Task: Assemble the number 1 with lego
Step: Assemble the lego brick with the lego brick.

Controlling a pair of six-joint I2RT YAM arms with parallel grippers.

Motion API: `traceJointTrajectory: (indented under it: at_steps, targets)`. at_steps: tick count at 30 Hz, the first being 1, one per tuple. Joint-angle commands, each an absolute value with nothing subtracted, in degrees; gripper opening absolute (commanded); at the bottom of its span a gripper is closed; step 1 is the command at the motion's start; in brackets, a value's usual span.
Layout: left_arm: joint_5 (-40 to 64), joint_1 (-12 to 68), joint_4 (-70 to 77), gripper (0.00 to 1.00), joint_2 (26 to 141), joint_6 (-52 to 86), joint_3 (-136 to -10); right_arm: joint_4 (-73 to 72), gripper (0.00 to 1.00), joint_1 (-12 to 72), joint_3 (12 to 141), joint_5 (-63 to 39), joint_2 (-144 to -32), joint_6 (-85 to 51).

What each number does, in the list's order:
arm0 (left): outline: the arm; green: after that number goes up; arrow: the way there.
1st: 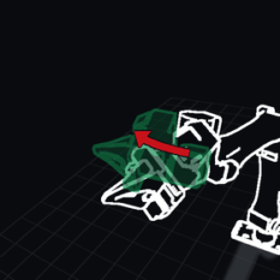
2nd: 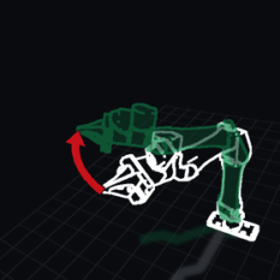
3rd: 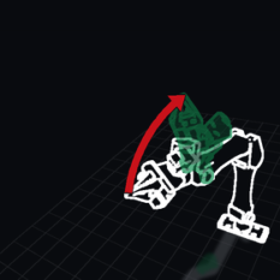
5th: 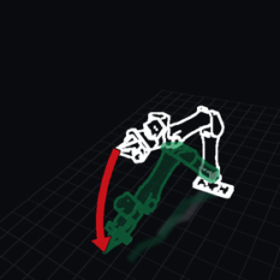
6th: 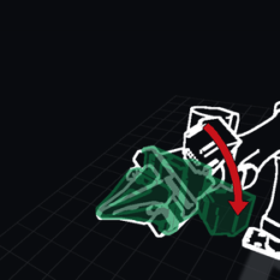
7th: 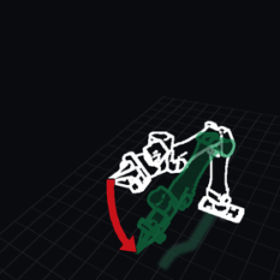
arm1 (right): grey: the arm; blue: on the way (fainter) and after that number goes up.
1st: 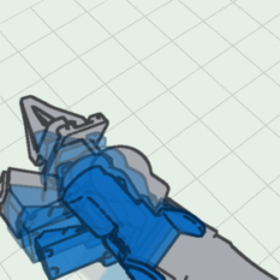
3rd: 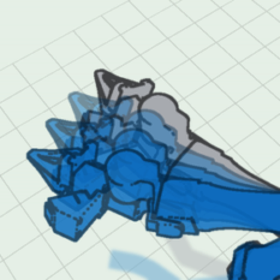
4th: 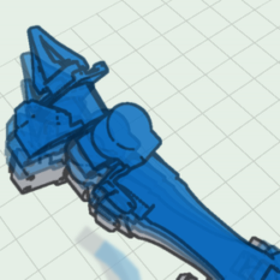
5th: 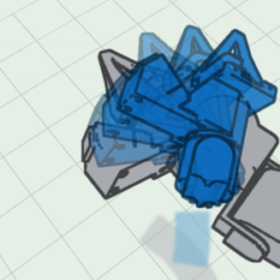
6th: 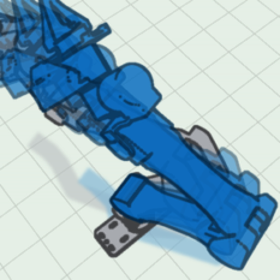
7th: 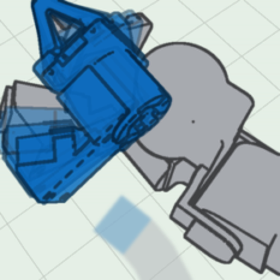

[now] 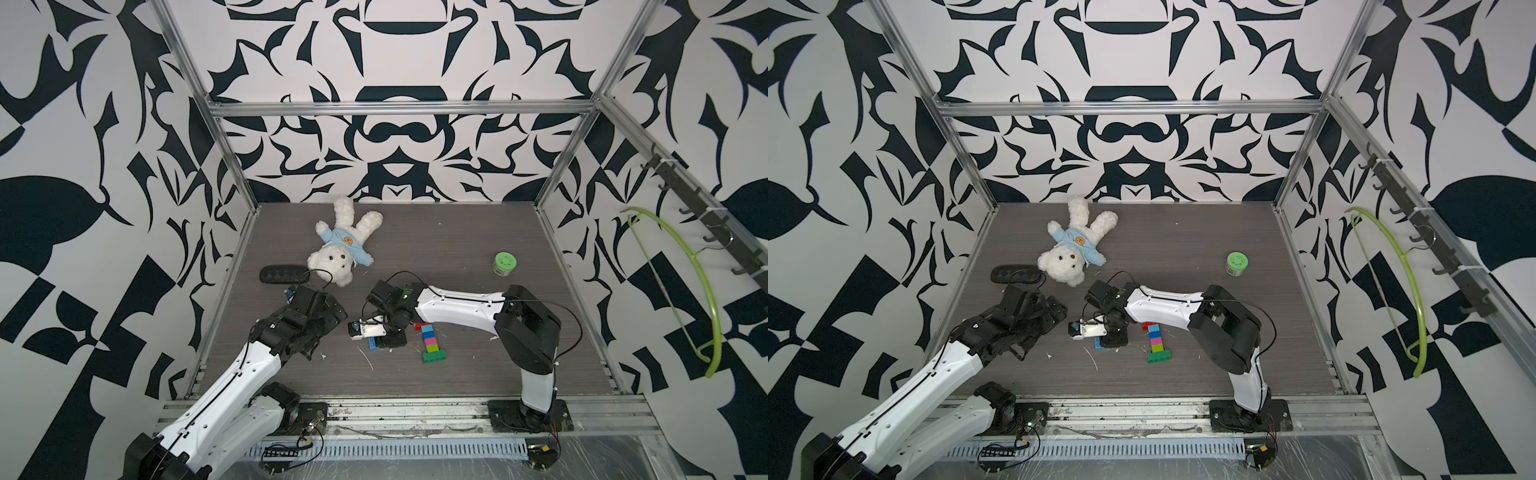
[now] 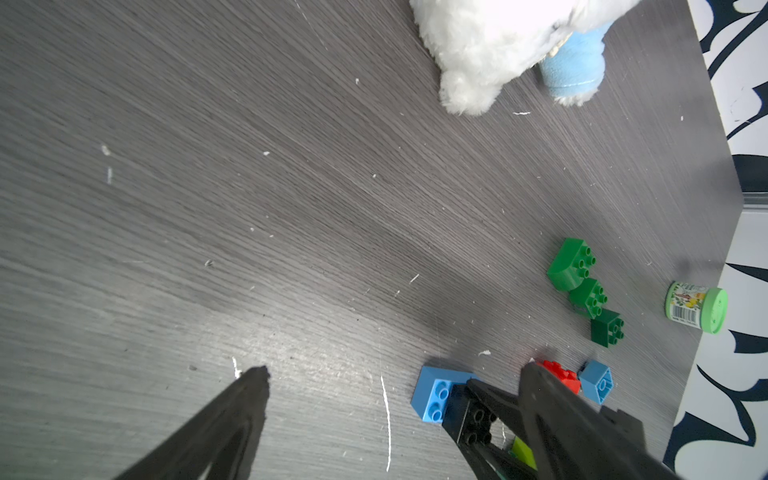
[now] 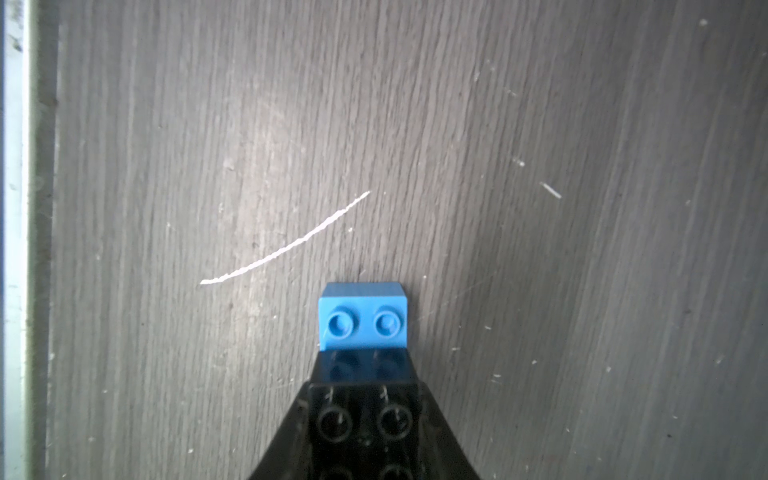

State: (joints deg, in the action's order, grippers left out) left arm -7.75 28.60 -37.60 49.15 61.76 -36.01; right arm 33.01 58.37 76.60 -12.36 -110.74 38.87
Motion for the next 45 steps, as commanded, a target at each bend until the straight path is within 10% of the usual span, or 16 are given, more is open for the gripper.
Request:
traceJointTrajectory:
  at_steps: [1,18,32,45]
  targets:
    - [-8.35,28.32,-39.18,1.00,48.43,61.79,-34.78,34.23,0.27,58.89,78.30,-9.93,-111.53,38.20]
    - [-6.48,27.52,-40.00,1.00,46.85,60.78,-33.97,29.32,0.64,58.00,74.78,-14.97,-101.52,28.08]
    - [13.86,27.49,-33.04,0.91,49.32,54.14,-30.94,41.12,0.53,56.43,79.17,-1.42,-98.01,-26.74]
    - [22.89,30.46,-22.46,0.68,56.53,58.21,-27.33,42.53,0.40,55.79,82.08,-12.10,-105.08,-32.26]
